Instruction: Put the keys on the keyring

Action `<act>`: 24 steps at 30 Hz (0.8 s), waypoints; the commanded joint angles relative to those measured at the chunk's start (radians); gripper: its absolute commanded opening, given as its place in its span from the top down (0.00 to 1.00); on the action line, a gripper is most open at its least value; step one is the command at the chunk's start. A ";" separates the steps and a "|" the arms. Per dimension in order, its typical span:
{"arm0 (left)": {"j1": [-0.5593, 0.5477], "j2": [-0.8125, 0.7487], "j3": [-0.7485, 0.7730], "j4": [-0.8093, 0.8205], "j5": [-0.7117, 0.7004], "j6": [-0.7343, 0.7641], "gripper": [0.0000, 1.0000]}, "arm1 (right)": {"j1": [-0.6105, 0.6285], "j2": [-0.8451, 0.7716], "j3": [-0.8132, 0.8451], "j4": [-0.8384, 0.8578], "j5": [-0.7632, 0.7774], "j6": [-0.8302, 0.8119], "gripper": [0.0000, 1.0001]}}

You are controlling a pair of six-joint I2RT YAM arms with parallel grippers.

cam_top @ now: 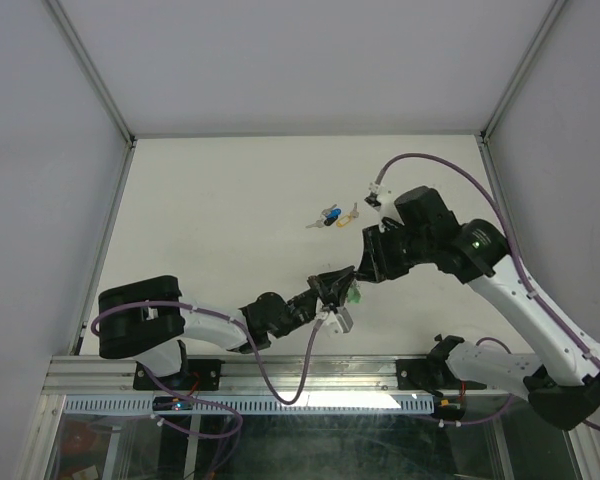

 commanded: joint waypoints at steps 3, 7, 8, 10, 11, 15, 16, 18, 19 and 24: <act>-0.009 -0.087 0.051 -0.036 -0.165 -0.263 1.00 | -0.001 -0.205 -0.066 0.264 0.108 0.072 0.58; -0.009 -0.141 0.128 -0.307 -0.171 -0.409 1.00 | 0.001 -0.311 -0.144 0.388 0.149 0.107 0.52; -0.009 -0.177 0.137 -0.366 -0.167 -0.440 1.00 | 0.000 -0.322 -0.155 0.406 0.152 0.112 0.52; -0.008 -0.201 0.163 -0.455 -0.154 -0.492 1.00 | 0.002 -0.324 -0.172 0.425 0.142 0.115 0.52; -0.007 -0.210 0.176 -0.502 -0.142 -0.513 1.00 | 0.002 -0.316 -0.175 0.424 0.134 0.112 0.52; 0.000 -0.235 0.212 -0.617 -0.104 -0.576 1.00 | 0.020 -0.282 -0.175 0.413 0.128 0.087 0.57; 0.000 -0.239 0.214 -0.629 -0.098 -0.585 1.00 | 0.025 -0.278 -0.174 0.411 0.132 0.081 0.58; 0.001 -0.247 0.217 -0.644 -0.090 -0.599 1.00 | 0.028 -0.270 -0.169 0.402 0.136 0.065 0.61; 0.002 -0.250 0.218 -0.649 -0.090 -0.602 1.00 | 0.029 -0.265 -0.164 0.398 0.135 0.058 0.62; 0.003 -0.255 0.226 -0.663 -0.090 -0.602 1.00 | 0.034 -0.238 -0.153 0.365 0.124 0.031 0.63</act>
